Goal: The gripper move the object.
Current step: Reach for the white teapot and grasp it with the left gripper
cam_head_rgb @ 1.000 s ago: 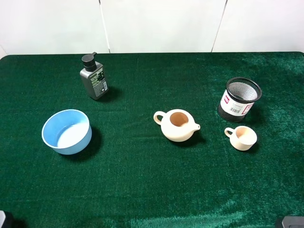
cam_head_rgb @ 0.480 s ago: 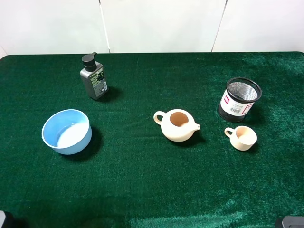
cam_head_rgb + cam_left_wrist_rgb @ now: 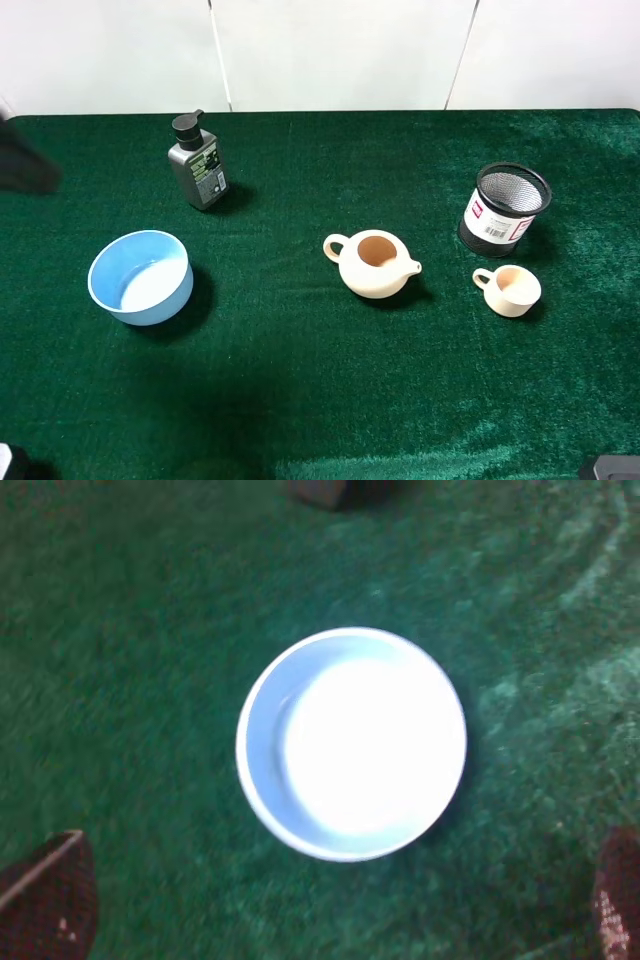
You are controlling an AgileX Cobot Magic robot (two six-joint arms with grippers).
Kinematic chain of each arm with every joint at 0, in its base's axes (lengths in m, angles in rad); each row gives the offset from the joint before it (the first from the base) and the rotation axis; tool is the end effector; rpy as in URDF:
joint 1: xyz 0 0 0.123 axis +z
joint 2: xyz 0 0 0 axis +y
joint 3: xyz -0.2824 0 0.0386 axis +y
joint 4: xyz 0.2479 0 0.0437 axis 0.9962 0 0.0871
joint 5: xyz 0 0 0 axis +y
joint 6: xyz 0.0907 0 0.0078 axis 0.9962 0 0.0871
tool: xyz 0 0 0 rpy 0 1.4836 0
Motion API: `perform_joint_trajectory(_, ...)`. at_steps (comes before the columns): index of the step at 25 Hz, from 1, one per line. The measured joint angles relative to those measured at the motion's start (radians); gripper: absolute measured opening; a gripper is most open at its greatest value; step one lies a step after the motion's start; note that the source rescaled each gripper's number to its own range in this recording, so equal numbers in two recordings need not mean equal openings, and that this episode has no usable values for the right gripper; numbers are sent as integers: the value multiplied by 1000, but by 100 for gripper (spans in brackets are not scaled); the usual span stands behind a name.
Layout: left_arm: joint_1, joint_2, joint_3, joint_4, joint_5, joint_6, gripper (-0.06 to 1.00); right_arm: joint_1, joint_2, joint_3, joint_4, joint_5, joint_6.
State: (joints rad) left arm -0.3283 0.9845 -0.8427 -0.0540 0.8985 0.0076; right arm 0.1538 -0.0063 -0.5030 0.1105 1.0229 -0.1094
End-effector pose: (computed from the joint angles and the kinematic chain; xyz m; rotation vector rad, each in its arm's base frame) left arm 0.1693 -0.0617 0.3136 0.3983 2.5017 -0.1953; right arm -0.0062 0.0077 0.2815 -0.2651 1.9783 0.1598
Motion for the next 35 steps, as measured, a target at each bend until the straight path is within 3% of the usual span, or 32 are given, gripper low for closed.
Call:
perform_joint_trajectory(8,-177,286,-198,3,-24,12,100,0,0,0,0,0,0)
perform_joint_trajectory(19,-363,623,-535,6,-27,19,100,0,0,0,0,0,0)
perform_joint_trajectory(30,-491,891,-847,3,-28,17,100,0,0,0,0,0,0)
perform_joint_trajectory(35,-527,1016,-1010,2,21,4,100,0,0,0,0,0,0)
